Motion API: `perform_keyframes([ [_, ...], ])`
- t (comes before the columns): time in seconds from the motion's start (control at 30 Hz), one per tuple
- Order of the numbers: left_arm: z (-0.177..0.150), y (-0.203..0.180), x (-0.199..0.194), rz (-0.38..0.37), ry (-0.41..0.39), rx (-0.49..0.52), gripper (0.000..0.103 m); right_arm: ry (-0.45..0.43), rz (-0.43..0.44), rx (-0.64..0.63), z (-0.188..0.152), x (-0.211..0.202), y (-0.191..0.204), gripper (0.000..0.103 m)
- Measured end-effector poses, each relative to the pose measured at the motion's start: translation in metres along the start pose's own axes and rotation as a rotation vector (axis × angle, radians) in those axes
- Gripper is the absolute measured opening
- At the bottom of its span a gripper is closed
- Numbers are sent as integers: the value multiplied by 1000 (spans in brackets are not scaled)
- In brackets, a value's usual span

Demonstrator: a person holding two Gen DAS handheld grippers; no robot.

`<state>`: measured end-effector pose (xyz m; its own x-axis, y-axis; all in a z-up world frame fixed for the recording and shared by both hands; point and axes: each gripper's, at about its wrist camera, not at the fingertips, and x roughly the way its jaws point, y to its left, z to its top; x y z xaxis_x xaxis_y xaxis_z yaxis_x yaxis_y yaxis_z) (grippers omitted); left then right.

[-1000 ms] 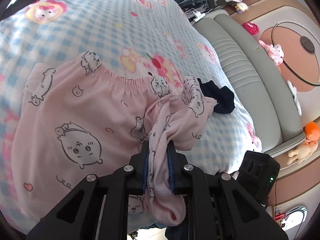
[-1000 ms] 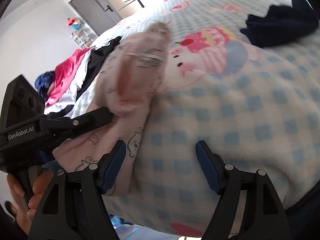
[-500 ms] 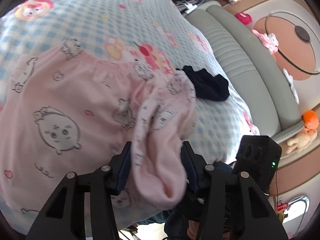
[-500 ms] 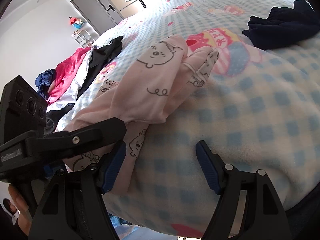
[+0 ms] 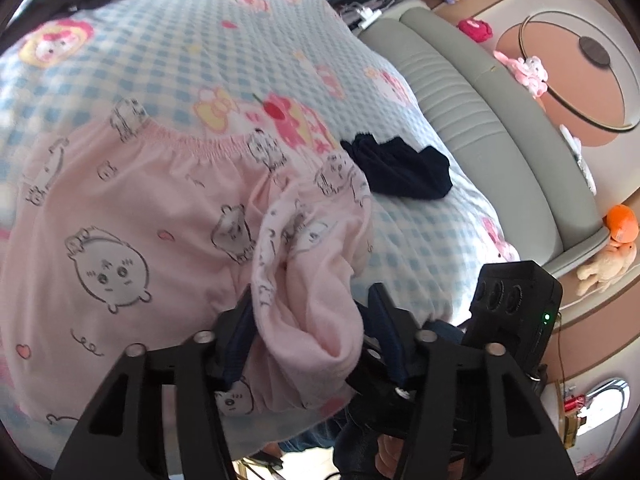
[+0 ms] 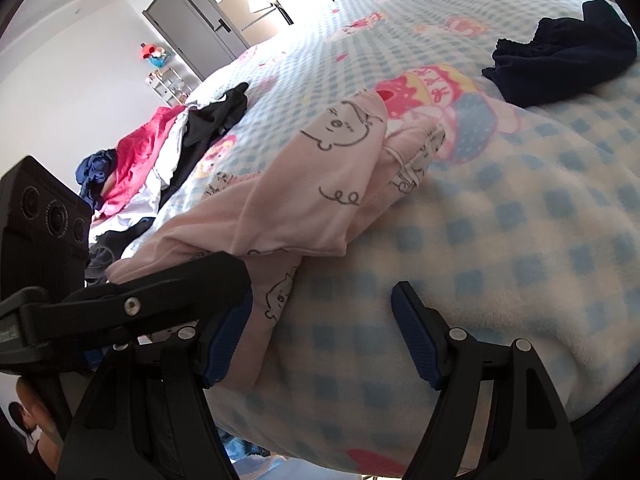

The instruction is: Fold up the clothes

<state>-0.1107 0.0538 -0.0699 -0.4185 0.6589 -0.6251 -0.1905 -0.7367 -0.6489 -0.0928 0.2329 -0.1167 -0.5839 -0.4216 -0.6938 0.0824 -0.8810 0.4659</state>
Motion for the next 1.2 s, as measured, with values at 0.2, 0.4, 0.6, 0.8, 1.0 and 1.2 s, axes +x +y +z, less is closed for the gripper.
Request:
perform_keyframes([
  [0.2, -1, -3, -1, 35, -15, 21, 29, 5, 8, 4, 1, 1, 0, 75],
  [0.4, -1, 10, 3, 31, 8, -26, 33, 17, -7, -14, 0, 3, 3, 75],
  [0.6, 5, 14, -9, 53, -46, -51, 11, 5, 2, 46, 4, -3, -12, 74],
  [0.8, 17, 26, -38, 24, -103, -98, 9, 6, 28, 138, 6, -6, -32, 75],
  [1.0, 15, 52, -75, -11, -132, -167, 9, 13, 67, 6, 8, -6, 0, 75],
  [1.2, -18, 102, -50, 16, 29, -321, 11, 60, 128, -72, 14, 20, 42, 77],
])
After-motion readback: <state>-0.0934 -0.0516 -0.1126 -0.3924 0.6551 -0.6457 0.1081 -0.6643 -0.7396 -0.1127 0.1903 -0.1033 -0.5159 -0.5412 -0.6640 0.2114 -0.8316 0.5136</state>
